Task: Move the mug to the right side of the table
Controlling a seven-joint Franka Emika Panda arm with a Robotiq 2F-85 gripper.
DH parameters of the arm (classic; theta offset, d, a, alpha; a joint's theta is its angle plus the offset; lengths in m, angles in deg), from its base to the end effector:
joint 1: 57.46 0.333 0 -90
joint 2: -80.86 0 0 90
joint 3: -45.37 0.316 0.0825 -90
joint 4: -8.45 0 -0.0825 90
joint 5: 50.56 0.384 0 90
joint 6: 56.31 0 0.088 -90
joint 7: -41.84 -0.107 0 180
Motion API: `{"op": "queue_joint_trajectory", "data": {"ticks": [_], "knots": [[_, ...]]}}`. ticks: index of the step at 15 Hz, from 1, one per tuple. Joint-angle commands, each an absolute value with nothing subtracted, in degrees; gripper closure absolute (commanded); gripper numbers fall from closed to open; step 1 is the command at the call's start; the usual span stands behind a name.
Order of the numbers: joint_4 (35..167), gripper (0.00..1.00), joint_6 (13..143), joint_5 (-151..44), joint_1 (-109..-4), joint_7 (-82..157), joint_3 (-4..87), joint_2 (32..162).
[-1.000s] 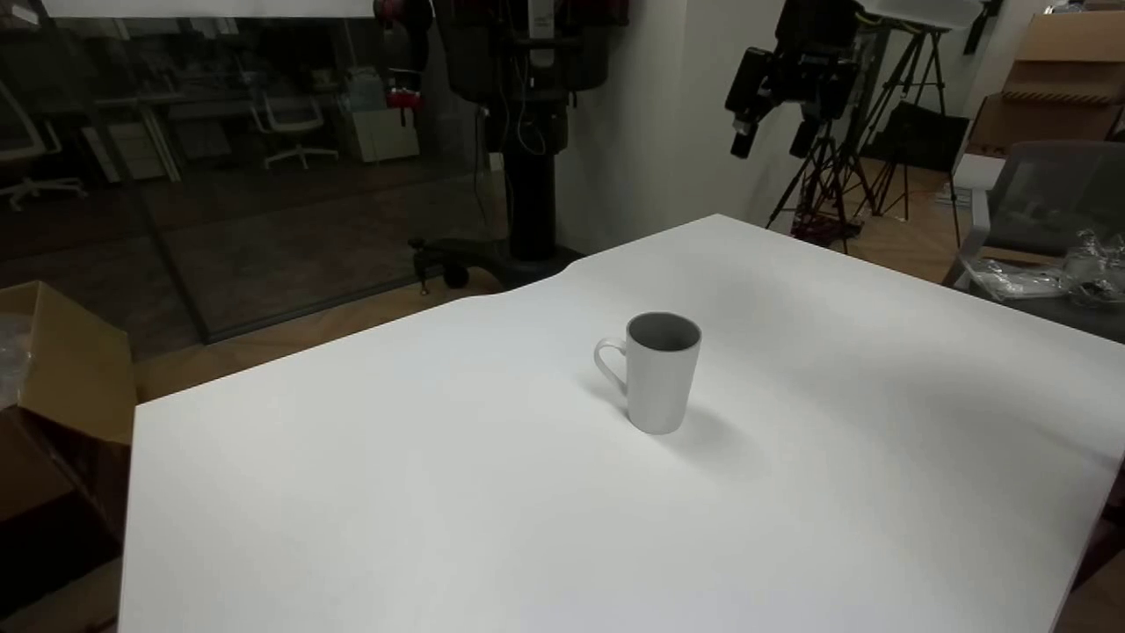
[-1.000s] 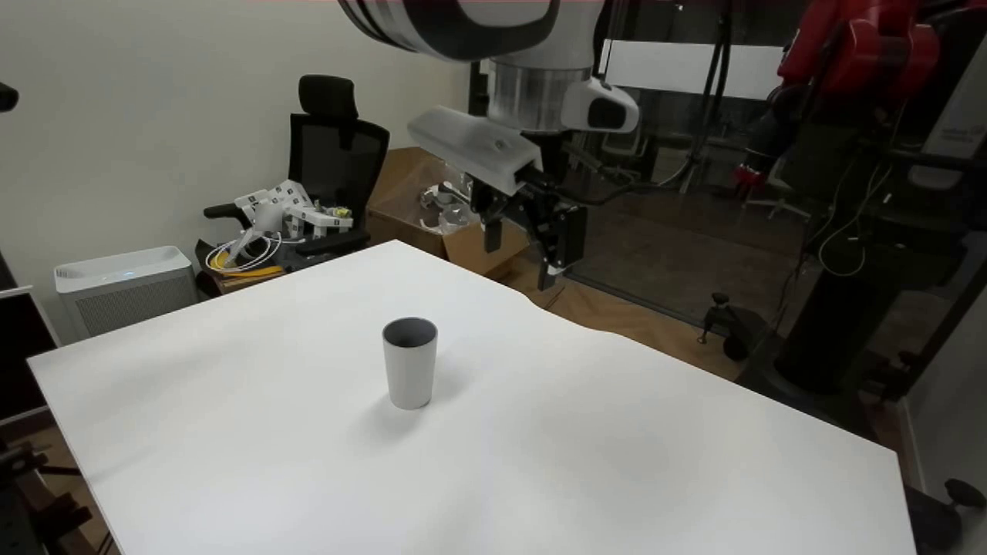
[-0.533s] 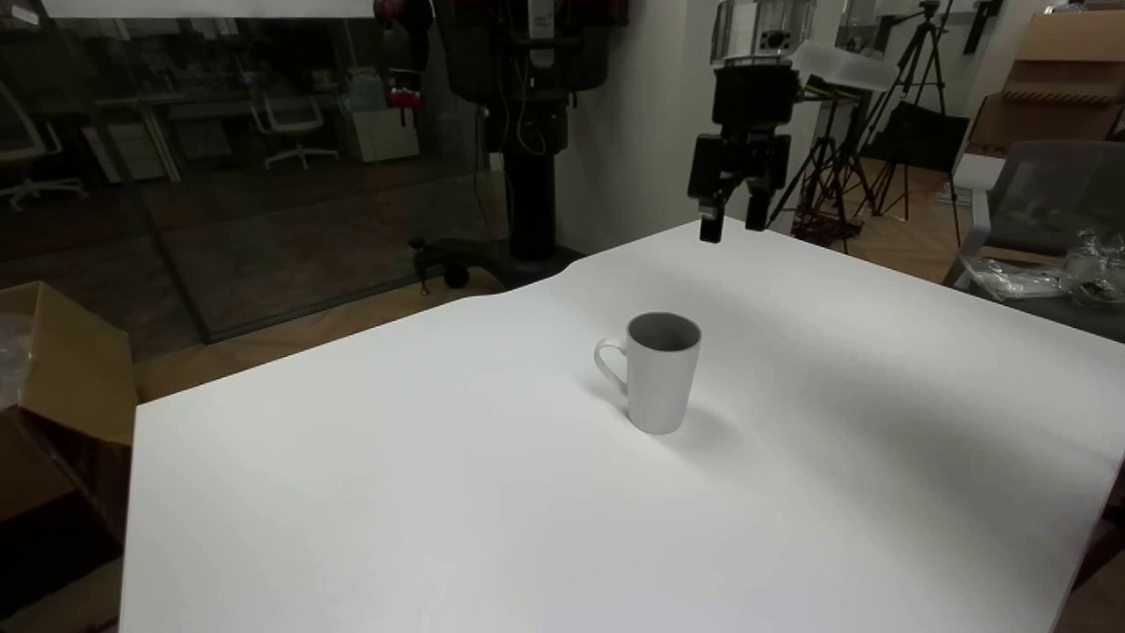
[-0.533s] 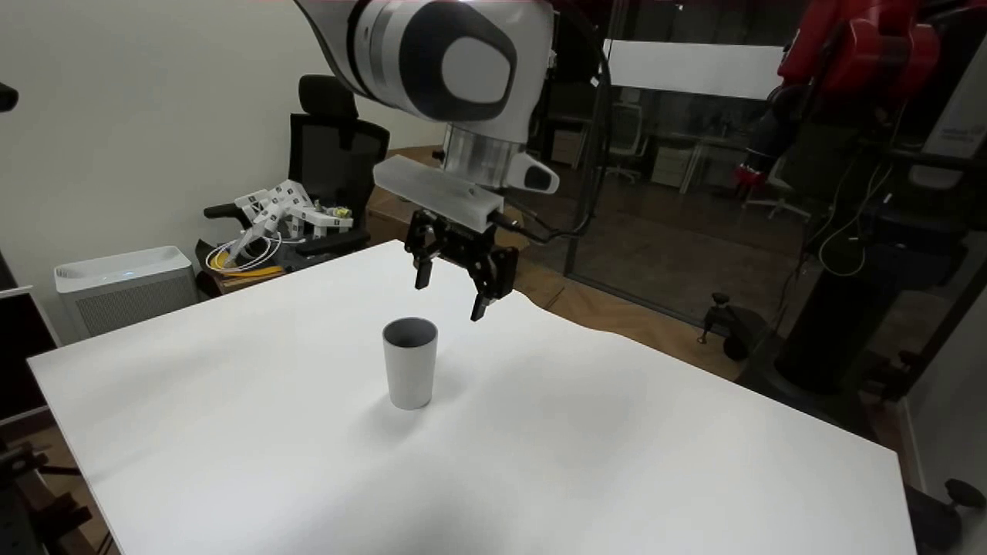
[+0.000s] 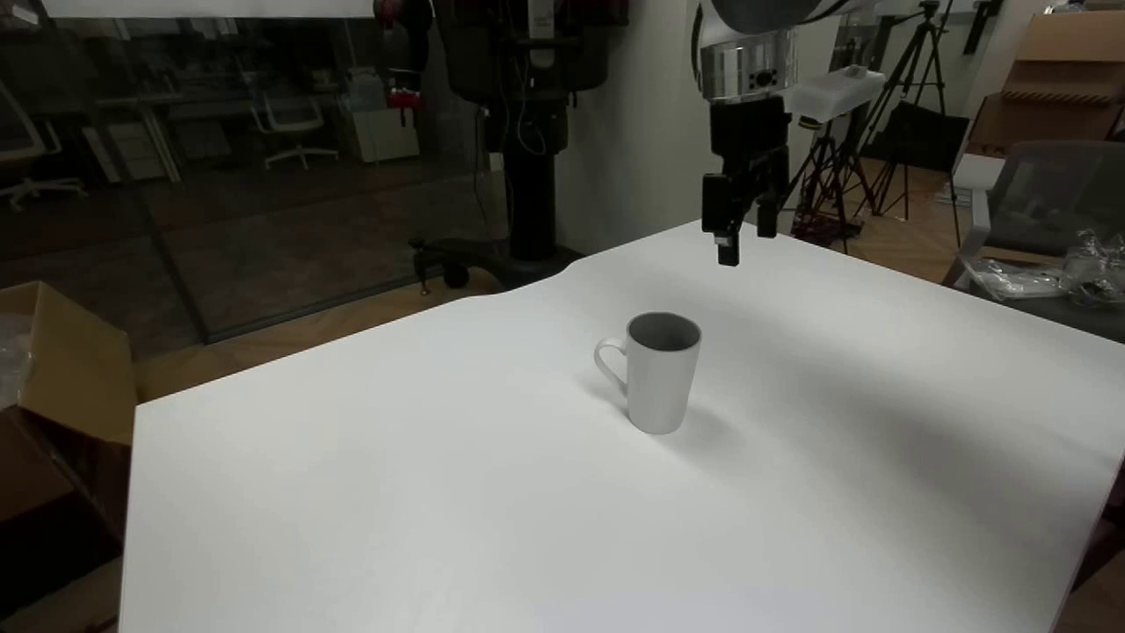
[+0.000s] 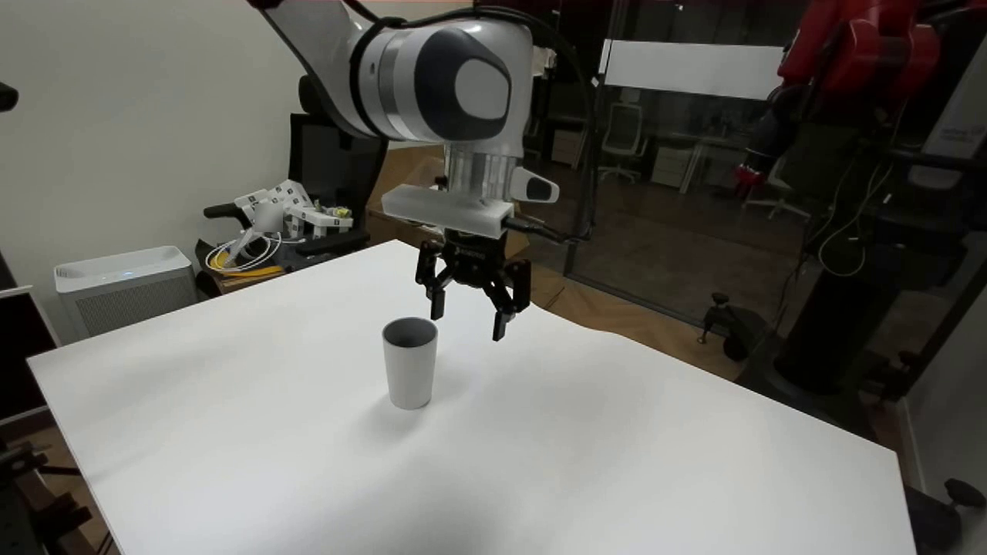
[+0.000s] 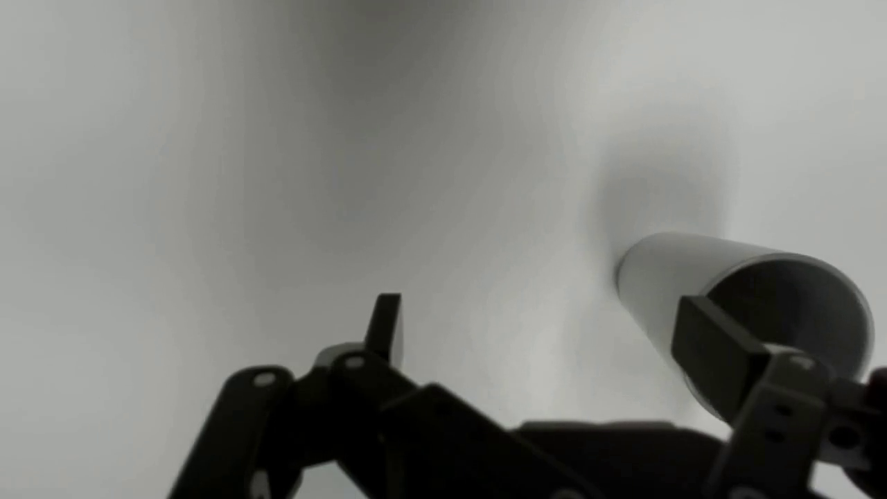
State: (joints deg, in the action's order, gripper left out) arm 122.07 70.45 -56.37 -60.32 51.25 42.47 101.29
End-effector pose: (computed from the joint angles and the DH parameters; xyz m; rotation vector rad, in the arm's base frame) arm 0.5916 -0.0622 0.2758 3.0502 0.2011 -0.2122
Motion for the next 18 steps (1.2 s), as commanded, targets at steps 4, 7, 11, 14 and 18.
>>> {"op": "queue_joint_trajectory", "data": {"ticks": [4, 7, 11, 14, 18], "knots": [[121.35, 0.0, 71.57, -79.18, -51.74, 34.04, 39.82, 104.83], [122.08, 0.0, 71.56, -79.33, -52.21, 35.23, 41.0, 104.62], [122.07, 0.0, 73.47, -80.27, -51.4, 35.79, 41.67, 105.68], [122.47, 0.0, 80.34, -79.64, -51.79, 38.0, 42.8, 106.19], [122.6, 0.0, 84.41, -78.21, -50.87, 38.62, 42.4, 106.7]]}}
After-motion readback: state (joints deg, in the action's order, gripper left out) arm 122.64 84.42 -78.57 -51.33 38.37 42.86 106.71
